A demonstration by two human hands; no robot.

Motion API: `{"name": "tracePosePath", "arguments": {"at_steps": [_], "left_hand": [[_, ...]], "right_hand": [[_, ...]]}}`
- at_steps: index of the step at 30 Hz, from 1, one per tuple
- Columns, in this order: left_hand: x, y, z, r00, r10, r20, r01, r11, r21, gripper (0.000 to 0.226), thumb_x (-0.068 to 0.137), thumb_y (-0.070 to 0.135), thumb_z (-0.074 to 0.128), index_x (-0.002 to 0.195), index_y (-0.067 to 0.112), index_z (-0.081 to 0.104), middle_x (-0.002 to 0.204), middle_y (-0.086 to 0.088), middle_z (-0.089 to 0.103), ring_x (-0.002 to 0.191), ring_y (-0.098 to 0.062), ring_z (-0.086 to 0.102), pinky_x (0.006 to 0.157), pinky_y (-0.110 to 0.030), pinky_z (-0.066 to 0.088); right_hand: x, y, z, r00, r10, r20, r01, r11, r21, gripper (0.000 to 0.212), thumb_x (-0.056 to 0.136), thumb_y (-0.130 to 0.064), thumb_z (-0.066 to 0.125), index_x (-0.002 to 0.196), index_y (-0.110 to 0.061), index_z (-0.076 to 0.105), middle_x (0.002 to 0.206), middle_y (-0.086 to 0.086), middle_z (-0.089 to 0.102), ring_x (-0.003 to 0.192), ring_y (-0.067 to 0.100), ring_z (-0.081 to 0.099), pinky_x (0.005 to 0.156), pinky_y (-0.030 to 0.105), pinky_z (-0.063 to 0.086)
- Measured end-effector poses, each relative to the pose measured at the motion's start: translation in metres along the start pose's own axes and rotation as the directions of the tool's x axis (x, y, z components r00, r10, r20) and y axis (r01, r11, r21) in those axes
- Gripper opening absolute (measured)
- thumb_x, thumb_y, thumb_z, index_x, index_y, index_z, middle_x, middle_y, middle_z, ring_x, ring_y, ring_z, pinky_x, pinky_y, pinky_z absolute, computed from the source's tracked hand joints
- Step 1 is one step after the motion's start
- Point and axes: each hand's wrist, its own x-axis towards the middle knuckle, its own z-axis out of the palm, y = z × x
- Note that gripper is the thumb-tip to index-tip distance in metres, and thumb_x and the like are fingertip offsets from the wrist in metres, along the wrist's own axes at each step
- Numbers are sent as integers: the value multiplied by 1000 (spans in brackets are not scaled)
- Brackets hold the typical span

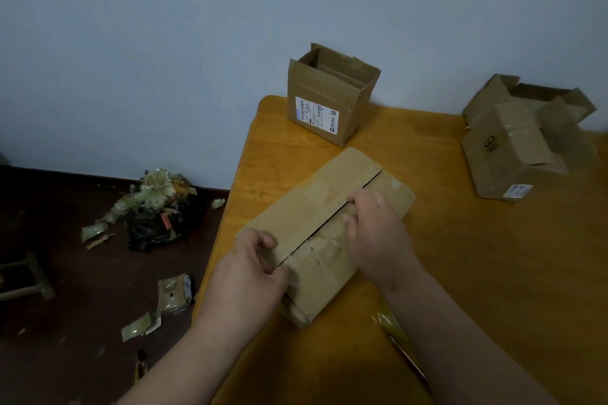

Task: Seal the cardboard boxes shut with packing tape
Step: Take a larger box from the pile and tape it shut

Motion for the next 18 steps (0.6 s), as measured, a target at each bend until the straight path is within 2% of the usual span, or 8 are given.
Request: {"name": "tracePosePath", "arguments": {"at_steps": [1, 4, 6, 8, 10, 14, 16, 18], "left_hand": [[0, 0, 0, 1000, 0, -2, 0, 1000, 0, 32, 84, 27, 71, 96, 37, 43, 72, 2, 63, 63, -13, 64, 61, -40, 55], [0, -2, 1, 1000, -1, -1, 1, 1000, 3, 32, 83, 27, 70, 96, 36, 43, 71, 3, 61, 63, -13, 62, 60, -39, 52], [-2, -4, 1, 1000, 2, 0, -2, 1000, 7, 31, 83, 27, 70, 94, 35, 43, 69, 3, 59, 62, -13, 59, 57, -37, 49], [-3, -6, 1, 1000, -4, -8, 4, 1000, 3, 30, 83, 27, 70, 91, 35, 43, 68, 2, 59, 61, -11, 57, 52, -30, 43], [-3, -6, 1, 1000, -10, -16, 10, 1000, -16, 29, 83, 25, 71, 91, 34, 44, 69, 2, 58, 61, -9, 56, 52, -25, 40], [-3, -8, 1, 1000, -5, -7, 5, 1000, -10, 31, 82, 25, 71, 93, 33, 44, 70, 2, 60, 62, -10, 57, 56, -28, 44], [-3, -8, 1, 1000, 14, 14, -14, 1000, 14, 33, 81, 25, 71, 94, 35, 42, 70, 2, 60, 62, -10, 57, 56, -29, 45], [-4, -9, 1, 999, 36, 36, -36, 999, 17, 36, 81, 28, 73, 96, 36, 41, 70, 2, 58, 62, -11, 56, 55, -28, 43]], "right_hand": [[0, 1, 2, 999, -19, -35, 18, 1000, -3, 10, 92, -5, 56, 101, -11, 57, 92, 1, 52, 80, 18, 52, 69, 34, 51], [-4, 8, 6, 988, -80, -134, 81, 997, 4, 16, 85, 5, 55, 84, -12, 55, 80, 2, 49, 69, 19, 48, 59, 38, 50], [-11, 13, 8, 978, -151, -147, 153, 988, 1, 8, 88, -5, 54, 85, -12, 56, 82, 1, 50, 72, 19, 48, 62, 37, 49], [-22, 16, 9, 968, -215, -132, 215, 977, -15, 9, 91, -20, 54, 85, -14, 59, 85, -1, 52, 77, 18, 49, 67, 35, 46], [-33, 18, 9, 963, -241, -123, 239, 970, -31, 16, 90, -28, 56, 91, -15, 65, 95, -1, 60, 86, 19, 53, 75, 36, 44], [-43, 21, 13, 975, -207, -76, 202, 977, -68, 33, 89, -39, 55, 110, -16, 67, 118, 1, 61, 107, 23, 56, 85, 42, 46], [-46, 22, 14, 982, -182, -45, 178, 982, -65, 40, 90, -43, 52, 117, -17, 65, 128, 2, 60, 118, 25, 53, 91, 45, 46], [-49, 24, 15, 985, -171, -4, 170, 983, -72, 48, 92, -48, 48, 129, -19, 61, 141, 1, 53, 133, 24, 44, 103, 43, 40]]}}
